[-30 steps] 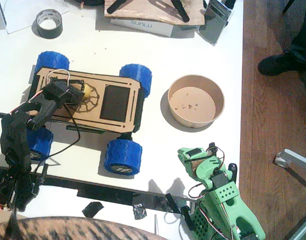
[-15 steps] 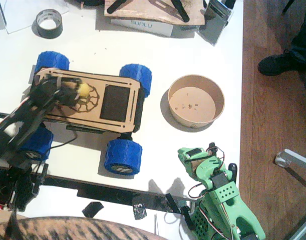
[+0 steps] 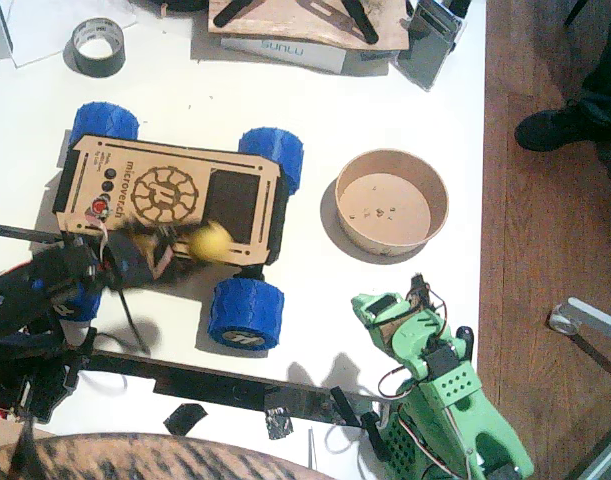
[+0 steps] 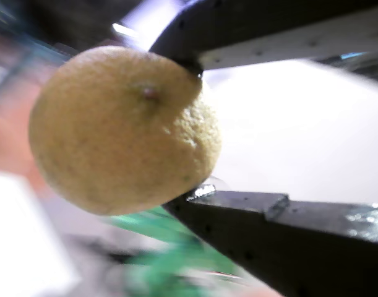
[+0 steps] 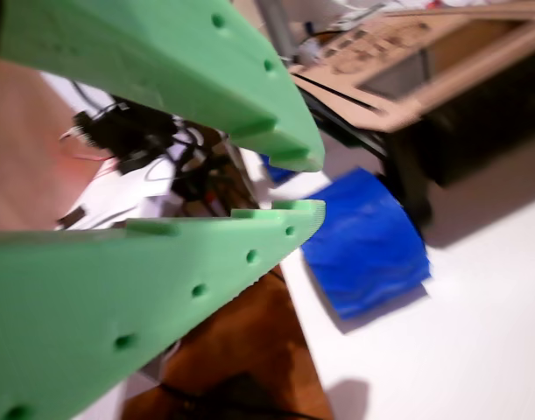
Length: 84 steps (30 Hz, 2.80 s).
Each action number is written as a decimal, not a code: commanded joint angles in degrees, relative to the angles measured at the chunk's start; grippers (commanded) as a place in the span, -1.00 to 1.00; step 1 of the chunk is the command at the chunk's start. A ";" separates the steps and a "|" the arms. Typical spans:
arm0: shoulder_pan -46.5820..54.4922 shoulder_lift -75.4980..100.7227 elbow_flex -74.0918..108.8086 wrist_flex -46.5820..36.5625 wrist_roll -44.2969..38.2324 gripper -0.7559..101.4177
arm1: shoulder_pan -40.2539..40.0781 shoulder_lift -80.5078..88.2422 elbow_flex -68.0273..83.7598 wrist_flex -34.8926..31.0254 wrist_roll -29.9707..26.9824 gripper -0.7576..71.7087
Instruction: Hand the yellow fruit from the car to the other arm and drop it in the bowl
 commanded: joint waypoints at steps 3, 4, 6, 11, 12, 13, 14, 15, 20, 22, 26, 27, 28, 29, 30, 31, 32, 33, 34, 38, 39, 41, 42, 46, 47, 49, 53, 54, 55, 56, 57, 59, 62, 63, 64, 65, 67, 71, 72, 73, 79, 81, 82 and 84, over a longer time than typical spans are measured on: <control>11.34 5.98 3.60 -10.28 -12.22 -0.99 | -3.25 -7.12 -14.06 1.49 -3.08 -0.98; 12.92 6.06 4.75 -12.30 -14.68 -0.99 | -4.04 -7.82 -16.00 1.58 -4.48 -0.98; 15.38 6.24 6.94 -13.97 -18.72 -0.99 | -6.33 -8.00 -18.02 1.85 -8.96 -0.98; 19.69 5.89 10.99 -16.79 -24.26 -0.99 | -13.45 -6.06 -17.05 1.41 -24.87 -0.97; 20.13 5.89 11.69 -17.93 -24.79 -0.99 | -14.94 -6.68 -16.61 1.05 -28.30 -0.97; 20.57 5.98 12.39 -18.98 -25.31 -0.99 | -16.26 -7.21 -16.17 0.88 -31.90 -0.91; 20.92 6.06 13.01 -20.21 -25.84 -0.99 | -17.67 -7.56 -15.64 0.70 -35.24 -0.85; 21.53 6.24 13.71 -21.45 -26.37 -0.99 | -18.54 -7.65 -15.29 0.62 -37.53 -0.77; 25.05 8.00 16.08 -22.85 -29.09 -0.99 | -20.48 -7.82 -12.48 1.76 -49.92 -0.37; 25.49 7.65 16.44 -23.55 -29.18 -0.99 | -20.21 -7.91 -12.22 2.29 -52.56 -0.27; 25.58 7.56 16.52 -23.55 -29.18 -0.99 | -22.24 -7.29 -14.15 7.03 -55.11 -0.01; 25.58 7.65 16.52 -23.64 -29.18 -0.99 | -23.20 -6.94 -14.50 8.88 -55.46 0.11; 25.58 7.73 16.52 -23.82 -29.18 -0.99 | -24.08 -6.59 -14.85 10.72 -55.81 0.23; 25.58 7.82 16.52 -23.82 -29.18 -0.99 | -24.96 -6.06 -15.03 12.30 -56.16 0.31; 25.58 7.82 16.52 -23.82 -29.18 -0.99 | -25.66 -5.36 -15.21 13.45 -56.43 0.34; 25.58 7.82 16.52 -23.82 -29.18 -0.99 | -26.10 -4.83 -15.38 14.24 -56.51 0.34; 25.58 7.73 16.52 -23.73 -29.18 -0.99 | -26.37 -4.57 -15.56 14.85 -56.69 0.34; 25.49 7.65 16.52 -23.64 -29.18 -0.99 | -26.37 -4.39 -15.82 15.21 -56.78 0.37; 25.49 7.56 16.52 -23.64 -29.18 -0.99 | -26.37 -4.39 -16.00 15.47 -56.87 0.38; 25.49 7.38 16.52 -23.64 -29.62 -0.99 | -27.33 -4.92 -16.26 16.35 -57.04 0.43; 25.49 7.29 16.52 -23.64 -30.06 -0.99 | -27.95 -5.01 -16.26 16.35 -56.95 0.42; 25.49 7.29 16.52 -23.55 -31.29 -0.99 | -29.36 -5.19 -16.35 15.56 -56.78 0.41; 25.49 7.29 16.52 -23.38 -31.82 -0.99 | -29.79 -5.36 -16.44 14.77 -56.51 0.40; 25.49 7.21 16.52 -22.41 -32.52 -0.99 | -30.32 -6.94 -17.05 10.37 -55.28 0.38; 25.49 7.21 16.52 -22.24 -32.52 -0.99 | -30.32 -7.38 -17.23 9.14 -54.58 0.38; 25.49 7.21 16.52 -22.24 -32.52 -0.99 | -30.32 -8.17 -17.40 7.21 -53.09 0.38; 25.49 7.29 16.52 -22.24 -32.52 -0.99 | -30.41 -9.76 -17.05 3.78 -50.98 0.38; 25.49 7.29 16.52 -22.32 -32.52 -0.99 | -30.32 -10.20 -17.05 2.64 -50.19 0.39; 25.49 7.29 16.52 -22.50 -32.52 -0.99 | -30.32 -10.99 -17.23 1.67 -49.39 0.39; 25.49 7.29 16.52 -22.68 -32.52 -0.99 | -30.32 -11.95 -17.67 0.70 -48.69 0.39; 25.49 7.29 16.52 -22.85 -32.52 -0.99 | -30.32 -12.92 -18.19 -0.26 -47.90 0.39; 25.49 7.29 16.52 -23.73 -32.61 -0.99 | -30.32 -14.24 -19.60 -1.67 -47.02 0.39; 25.49 7.73 16.52 -23.91 -32.61 -0.99 | -30.32 -15.73 -21.36 -3.60 -46.76 0.38; 25.49 7.82 16.52 -23.99 -32.61 -0.99 | -30.41 -16.08 -21.88 -4.04 -46.67 0.38; 25.49 7.82 16.52 -24.35 -32.61 -0.99 | -30.50 -16.26 -22.32 -4.22 -46.41 0.38; 25.49 7.82 16.52 -25.22 -32.61 -0.99 | -30.59 -16.26 -22.68 -4.31 -46.14 0.38; 25.49 7.73 16.52 -26.54 -32.61 -0.99 | -30.76 -16.35 -22.94 -4.31 -45.79 0.38; 25.49 7.73 16.52 -27.69 -32.70 -0.99 | -30.76 -16.17 -23.12 -4.57 -45.35 0.38; 25.49 7.73 16.52 -27.77 -32.70 -0.99 | -30.76 -16.08 -23.20 -4.57 -45.35 0.38; 25.49 7.73 16.52 -27.77 -32.78 -0.99 | -30.76 -16.08 -23.29 -4.57 -45.35 0.38; 25.49 7.03 16.52 -26.19 -38.50 -0.99 | -30.85 -16.52 -25.40 -4.48 -45.44 0.38; 25.49 6.77 16.52 -26.02 -38.76 -0.99 | -30.85 -16.08 -26.19 -2.81 -45.70 0.38; 25.49 6.68 16.52 -26.02 -38.85 -0.99 | -30.85 -15.38 -26.37 -1.58 -45.70 0.38; 25.49 6.68 16.52 -25.66 -38.85 -0.99 | -30.59 -13.10 -26.10 1.32 -46.32 0.37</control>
